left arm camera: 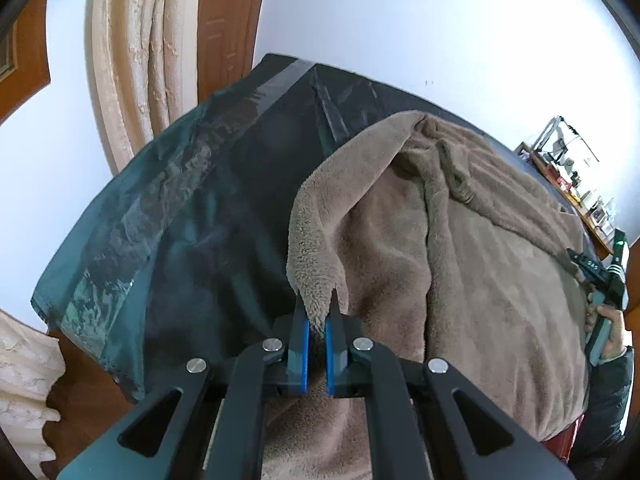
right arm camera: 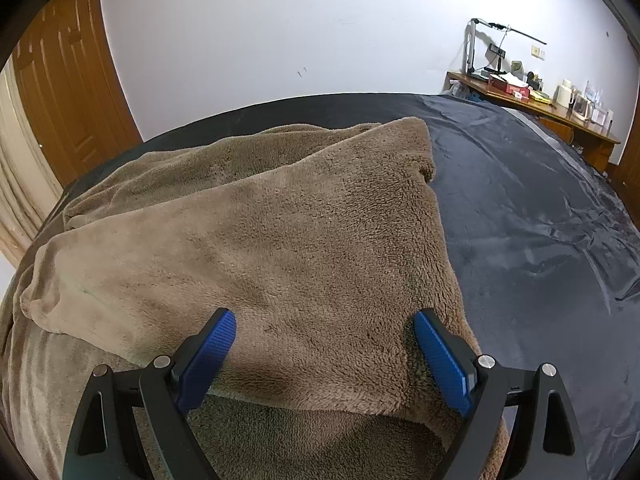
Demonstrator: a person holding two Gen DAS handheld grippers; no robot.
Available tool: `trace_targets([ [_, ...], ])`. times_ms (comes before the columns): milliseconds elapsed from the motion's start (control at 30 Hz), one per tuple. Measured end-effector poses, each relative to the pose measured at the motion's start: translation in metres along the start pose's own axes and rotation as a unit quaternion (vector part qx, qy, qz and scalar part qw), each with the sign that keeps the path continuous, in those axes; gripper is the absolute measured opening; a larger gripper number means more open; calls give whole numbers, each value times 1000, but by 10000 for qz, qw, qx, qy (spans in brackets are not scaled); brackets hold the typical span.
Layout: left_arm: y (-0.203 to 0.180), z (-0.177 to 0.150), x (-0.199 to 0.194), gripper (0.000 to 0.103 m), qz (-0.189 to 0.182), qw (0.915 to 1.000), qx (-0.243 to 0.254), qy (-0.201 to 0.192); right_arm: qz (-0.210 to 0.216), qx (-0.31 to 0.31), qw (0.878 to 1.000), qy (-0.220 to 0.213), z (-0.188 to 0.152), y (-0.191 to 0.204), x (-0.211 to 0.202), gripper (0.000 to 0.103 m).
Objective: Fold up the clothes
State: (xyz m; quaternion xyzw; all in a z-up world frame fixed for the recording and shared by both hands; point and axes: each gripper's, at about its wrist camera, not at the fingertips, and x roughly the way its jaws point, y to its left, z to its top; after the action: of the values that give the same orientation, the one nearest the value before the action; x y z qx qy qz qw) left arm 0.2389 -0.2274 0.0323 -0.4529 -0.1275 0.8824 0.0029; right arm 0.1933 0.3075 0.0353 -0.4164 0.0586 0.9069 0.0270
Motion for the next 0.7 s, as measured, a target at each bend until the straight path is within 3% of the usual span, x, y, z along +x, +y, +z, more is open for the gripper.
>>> trace_targets([
  [167, 4, -2, 13, 11, 186, 9995, -106, 213, 5, 3, 10000, 3, 0, 0, 0, 92],
  [367, 7, -1, 22, 8, -11, 9992, -282, 279, 11, 1, 10000, 3, 0, -2, 0, 92],
  [567, 25, 14, -5, 6, -56, 9960, -864, -200, 56, -3, 10000, -2, 0, -3, 0, 92],
  [700, 55, 39, -27, 6, -27, 9878, -1464, -522, 62, 7, 10000, -5, 1, -1, 1, 92],
])
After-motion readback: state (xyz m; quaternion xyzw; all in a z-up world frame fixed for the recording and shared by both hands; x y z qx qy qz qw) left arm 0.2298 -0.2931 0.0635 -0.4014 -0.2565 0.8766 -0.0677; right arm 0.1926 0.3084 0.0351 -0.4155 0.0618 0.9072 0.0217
